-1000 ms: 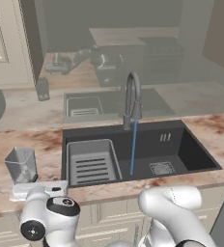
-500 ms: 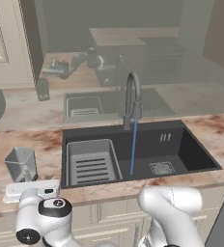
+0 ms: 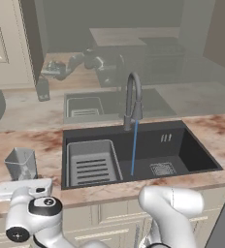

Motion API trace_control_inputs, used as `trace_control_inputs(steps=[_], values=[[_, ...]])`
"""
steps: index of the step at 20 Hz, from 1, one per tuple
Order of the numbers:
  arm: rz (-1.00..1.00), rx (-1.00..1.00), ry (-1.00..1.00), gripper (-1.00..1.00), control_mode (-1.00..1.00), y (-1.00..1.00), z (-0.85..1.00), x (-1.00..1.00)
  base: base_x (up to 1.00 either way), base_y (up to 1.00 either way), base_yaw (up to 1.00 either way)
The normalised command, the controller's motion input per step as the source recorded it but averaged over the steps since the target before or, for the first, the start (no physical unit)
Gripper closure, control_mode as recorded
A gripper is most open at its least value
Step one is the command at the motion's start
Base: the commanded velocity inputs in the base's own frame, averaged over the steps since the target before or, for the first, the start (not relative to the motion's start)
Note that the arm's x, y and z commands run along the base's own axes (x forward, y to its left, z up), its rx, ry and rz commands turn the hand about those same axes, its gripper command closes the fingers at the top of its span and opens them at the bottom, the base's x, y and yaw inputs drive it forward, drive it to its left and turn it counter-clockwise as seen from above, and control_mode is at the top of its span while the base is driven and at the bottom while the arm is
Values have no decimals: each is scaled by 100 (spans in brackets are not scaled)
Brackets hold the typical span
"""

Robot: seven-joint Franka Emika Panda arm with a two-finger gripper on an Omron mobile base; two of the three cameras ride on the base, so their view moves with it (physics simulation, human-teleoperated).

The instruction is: Turn on the sink faucet and place the jug under the water for a few seconds to fill it up.

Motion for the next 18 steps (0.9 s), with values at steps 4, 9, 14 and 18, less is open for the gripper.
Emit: trace_control_inputs(steps=[4, 9, 14, 18], values=[[0, 0, 0, -100, -100, 0, 0, 18, 0, 0, 0], [0, 0, 0, -100, -100, 0, -5, 15, 0, 0, 0], [0, 0, 0, -100, -100, 0, -7, 21, 0, 0, 0], [0, 0, 0, -100, -100, 5, -12, 21, 0, 0, 0]])
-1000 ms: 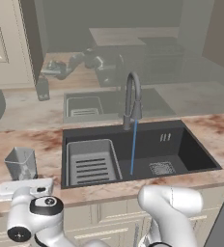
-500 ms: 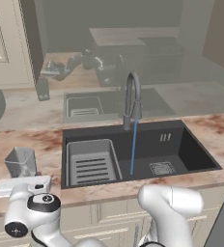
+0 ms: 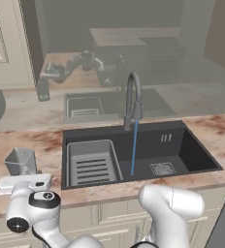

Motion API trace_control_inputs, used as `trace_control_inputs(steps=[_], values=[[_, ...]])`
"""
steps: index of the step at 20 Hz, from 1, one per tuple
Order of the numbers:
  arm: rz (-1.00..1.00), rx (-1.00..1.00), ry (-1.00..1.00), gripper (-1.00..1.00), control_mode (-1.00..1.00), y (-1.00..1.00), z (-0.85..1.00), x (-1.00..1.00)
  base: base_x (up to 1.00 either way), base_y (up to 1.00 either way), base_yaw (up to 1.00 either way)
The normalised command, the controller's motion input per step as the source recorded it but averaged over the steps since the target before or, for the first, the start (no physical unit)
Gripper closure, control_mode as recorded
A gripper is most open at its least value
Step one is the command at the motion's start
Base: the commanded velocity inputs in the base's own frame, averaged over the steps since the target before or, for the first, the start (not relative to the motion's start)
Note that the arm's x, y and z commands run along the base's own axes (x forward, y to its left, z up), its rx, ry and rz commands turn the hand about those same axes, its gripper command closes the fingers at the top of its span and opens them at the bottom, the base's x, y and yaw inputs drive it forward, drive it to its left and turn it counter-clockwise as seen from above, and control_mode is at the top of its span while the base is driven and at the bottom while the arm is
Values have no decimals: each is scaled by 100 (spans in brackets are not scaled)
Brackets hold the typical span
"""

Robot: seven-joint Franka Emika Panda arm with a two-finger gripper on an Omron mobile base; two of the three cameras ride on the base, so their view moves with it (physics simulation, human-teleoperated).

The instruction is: Turn on the sink faucet and place the jug under the water for a few seconds to fill it up.

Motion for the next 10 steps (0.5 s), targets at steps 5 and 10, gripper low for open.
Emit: trace_control_inputs(steps=[5, 10], values=[[0, 0, 0, -100, -100, 15, -12, 14, 0, 0, 0], [0, 0, 0, -100, -100, 3, -9, 0, 0, 0, 0]])
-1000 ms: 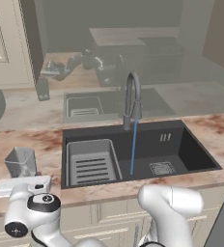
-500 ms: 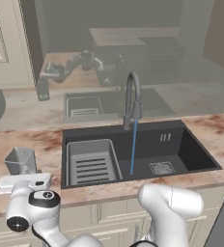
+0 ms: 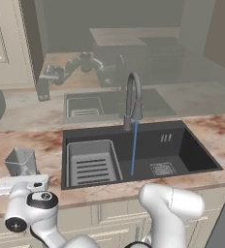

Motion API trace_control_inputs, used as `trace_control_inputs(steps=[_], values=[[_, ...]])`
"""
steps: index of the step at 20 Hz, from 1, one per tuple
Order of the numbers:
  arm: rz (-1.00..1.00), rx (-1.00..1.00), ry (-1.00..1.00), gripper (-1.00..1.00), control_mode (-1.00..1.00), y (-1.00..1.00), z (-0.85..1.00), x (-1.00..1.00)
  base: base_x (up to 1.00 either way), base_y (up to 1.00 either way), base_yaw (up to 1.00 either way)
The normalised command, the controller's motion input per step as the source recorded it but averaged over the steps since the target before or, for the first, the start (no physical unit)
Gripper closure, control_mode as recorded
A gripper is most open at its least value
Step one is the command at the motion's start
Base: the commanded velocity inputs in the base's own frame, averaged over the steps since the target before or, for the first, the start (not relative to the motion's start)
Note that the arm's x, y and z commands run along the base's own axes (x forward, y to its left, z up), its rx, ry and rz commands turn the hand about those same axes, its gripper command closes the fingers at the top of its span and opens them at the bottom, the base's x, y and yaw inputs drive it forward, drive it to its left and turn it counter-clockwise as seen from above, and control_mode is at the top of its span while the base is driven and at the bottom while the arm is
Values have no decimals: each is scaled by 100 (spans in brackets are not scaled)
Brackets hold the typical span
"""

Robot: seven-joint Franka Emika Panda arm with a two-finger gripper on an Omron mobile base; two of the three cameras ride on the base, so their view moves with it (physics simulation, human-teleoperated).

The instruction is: Turn on the sink faucet and place the jug under the water for a few seconds to fill it up.

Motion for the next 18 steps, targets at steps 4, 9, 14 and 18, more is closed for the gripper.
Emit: trace_control_inputs(steps=[4, 9, 14, 18], values=[[0, 0, 0, 100, -100, 0, -12, 0, 0, 0, 0], [0, 0, 0, 100, -100, 0, -9, 11, 0, 0, 0], [1, 0, 0, 100, -100, 0, -1, 25, 0, 0, 0], [0, 1, -1, 100, -100, 0, 0, 9, 0, 0, 0]])
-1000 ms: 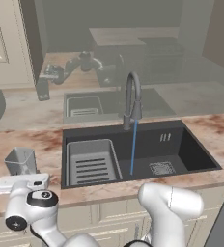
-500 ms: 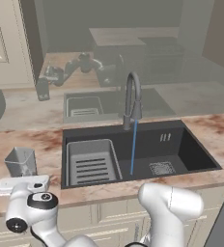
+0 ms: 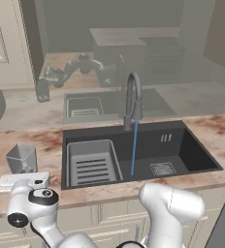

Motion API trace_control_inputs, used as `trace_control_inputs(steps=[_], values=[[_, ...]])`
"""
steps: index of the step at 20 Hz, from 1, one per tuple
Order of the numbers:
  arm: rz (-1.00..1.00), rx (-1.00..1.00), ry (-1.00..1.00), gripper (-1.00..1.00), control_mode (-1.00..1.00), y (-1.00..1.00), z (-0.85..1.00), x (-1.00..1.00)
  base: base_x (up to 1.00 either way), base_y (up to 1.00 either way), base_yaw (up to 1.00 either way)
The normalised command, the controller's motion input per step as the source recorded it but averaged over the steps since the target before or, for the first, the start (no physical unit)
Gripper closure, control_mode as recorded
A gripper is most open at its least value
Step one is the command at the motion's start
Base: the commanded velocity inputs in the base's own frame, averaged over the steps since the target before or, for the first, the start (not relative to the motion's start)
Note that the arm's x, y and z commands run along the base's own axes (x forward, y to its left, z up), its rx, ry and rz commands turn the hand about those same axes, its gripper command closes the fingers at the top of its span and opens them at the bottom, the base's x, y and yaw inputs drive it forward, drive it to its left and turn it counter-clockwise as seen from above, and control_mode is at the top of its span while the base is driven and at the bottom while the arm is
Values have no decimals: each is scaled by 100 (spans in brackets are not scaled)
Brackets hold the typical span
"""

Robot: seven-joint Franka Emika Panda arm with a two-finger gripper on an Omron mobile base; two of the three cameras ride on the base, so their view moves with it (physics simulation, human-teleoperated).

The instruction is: Turn on the sink faucet and place the jug under the water for a few seconds to fill it up.

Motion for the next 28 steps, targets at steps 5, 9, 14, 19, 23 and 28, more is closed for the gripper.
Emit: trace_control_inputs(steps=[5, 9, 14, 19, 23, 28], values=[[0, 1, -8, 100, -100, 0, 0, -9, 0, 0, 0], [0, 3, -14, 100, -100, -6, 29, -47, 0, 0, 0], [0, 4, -7, 100, -100, -42, 89, -22, 0, 0, 0], [0, 1, 0, 100, -100, -32, 93, 0, 0, 0, 0], [0, 0, -1, 100, -100, -6, 13, 0, 0, 0, 0], [0, 0, 1, 100, -100, 0, 0, 1, 0, 0, 0]])
